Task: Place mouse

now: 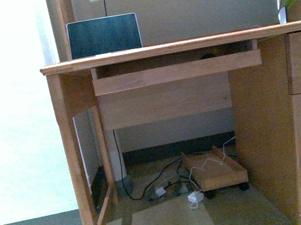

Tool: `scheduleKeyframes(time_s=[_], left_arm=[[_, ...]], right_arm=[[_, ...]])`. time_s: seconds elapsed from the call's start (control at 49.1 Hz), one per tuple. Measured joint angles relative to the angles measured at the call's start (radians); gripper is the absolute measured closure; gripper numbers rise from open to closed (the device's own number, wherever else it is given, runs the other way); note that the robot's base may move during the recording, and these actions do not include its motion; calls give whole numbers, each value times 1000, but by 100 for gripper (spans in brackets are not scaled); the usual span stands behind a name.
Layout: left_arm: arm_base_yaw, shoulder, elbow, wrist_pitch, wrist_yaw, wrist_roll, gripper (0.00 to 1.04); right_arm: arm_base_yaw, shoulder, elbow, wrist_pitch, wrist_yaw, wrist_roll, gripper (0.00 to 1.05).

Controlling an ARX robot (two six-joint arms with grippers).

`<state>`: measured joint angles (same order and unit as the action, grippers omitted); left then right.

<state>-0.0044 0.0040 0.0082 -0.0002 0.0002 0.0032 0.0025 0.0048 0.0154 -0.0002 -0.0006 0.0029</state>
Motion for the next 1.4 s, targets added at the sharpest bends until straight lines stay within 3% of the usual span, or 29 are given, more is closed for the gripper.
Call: scheduleKeyframes(time_s=[1.405], left_arm=[[0,0,0,0,0,0,8]], right_arm=[[0,0,0,0,1,0,7]])
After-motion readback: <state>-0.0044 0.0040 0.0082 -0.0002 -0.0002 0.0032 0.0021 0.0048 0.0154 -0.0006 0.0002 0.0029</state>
